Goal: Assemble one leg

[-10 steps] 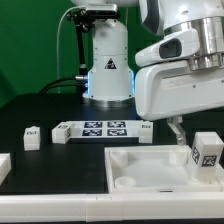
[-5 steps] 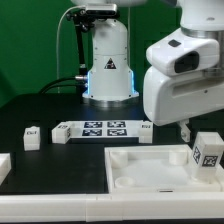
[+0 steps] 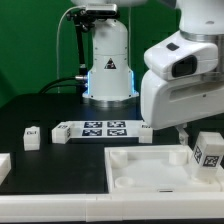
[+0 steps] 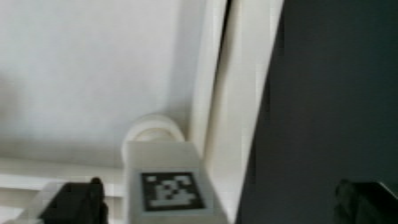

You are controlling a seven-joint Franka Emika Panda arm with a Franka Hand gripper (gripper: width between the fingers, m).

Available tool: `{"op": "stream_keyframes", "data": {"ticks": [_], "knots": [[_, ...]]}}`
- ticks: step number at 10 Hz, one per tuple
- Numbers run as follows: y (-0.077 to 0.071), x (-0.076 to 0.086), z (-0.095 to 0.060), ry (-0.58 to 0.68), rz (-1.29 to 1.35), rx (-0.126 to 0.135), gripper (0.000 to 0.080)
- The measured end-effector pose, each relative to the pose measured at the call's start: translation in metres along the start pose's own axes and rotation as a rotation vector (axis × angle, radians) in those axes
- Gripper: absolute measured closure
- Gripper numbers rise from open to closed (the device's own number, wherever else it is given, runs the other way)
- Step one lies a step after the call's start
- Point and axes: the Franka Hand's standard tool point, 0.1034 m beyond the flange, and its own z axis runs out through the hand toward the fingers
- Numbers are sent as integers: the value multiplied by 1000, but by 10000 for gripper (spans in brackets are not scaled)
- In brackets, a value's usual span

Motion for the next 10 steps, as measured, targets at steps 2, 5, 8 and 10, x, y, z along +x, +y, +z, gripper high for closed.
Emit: {"op": "stream_keyframes", "data": {"ticks": [2, 5, 8, 10], "knots": [[11, 8, -3, 47, 53, -14, 150], [9, 14, 3, 96, 153, -14, 150], [12, 15, 4, 96, 115, -15, 262], [13, 15, 3, 96, 104, -16, 447]]}}
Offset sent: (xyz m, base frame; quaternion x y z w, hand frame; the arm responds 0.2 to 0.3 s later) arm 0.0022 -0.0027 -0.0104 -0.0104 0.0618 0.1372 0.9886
